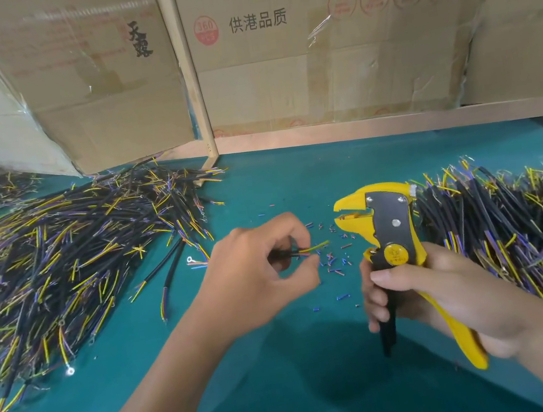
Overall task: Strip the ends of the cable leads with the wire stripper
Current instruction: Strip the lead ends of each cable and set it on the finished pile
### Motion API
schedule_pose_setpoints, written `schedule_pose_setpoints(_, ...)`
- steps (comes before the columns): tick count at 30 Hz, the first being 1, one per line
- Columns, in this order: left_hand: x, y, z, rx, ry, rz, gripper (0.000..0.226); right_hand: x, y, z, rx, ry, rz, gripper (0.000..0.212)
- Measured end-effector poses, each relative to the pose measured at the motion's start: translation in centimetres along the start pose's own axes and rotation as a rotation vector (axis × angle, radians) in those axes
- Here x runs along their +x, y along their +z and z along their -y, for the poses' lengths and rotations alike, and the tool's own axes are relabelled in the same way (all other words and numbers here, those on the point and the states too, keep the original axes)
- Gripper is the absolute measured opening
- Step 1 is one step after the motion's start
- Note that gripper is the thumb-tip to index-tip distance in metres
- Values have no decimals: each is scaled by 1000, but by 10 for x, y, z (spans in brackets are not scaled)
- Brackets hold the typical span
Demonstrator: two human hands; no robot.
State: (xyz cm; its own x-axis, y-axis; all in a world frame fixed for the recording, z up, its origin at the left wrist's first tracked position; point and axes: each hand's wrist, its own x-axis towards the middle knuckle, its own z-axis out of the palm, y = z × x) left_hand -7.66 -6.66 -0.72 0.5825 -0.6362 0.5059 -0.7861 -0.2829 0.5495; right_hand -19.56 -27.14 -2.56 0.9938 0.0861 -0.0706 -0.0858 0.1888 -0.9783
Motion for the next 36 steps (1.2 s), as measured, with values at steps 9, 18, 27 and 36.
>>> schedule_pose_setpoints(9, 1, 0, 0, 48, -17, -9, 8, -3, 0, 4, 57, 108, 138, 19)
schedule_pose_setpoints(18, 1, -2, 1, 84, -48, 19, 16, -3, 3, 2, 119, 134, 147, 19)
schedule_pose_setpoints(27, 1, -2, 2, 10, -115, 177, 32, -3, -1, 6, 133, 159, 152, 21)
schedule_pose_setpoints(36, 5, -1, 1, -216, -99, 61, 32, -3, -3, 4, 142, 160, 167, 23)
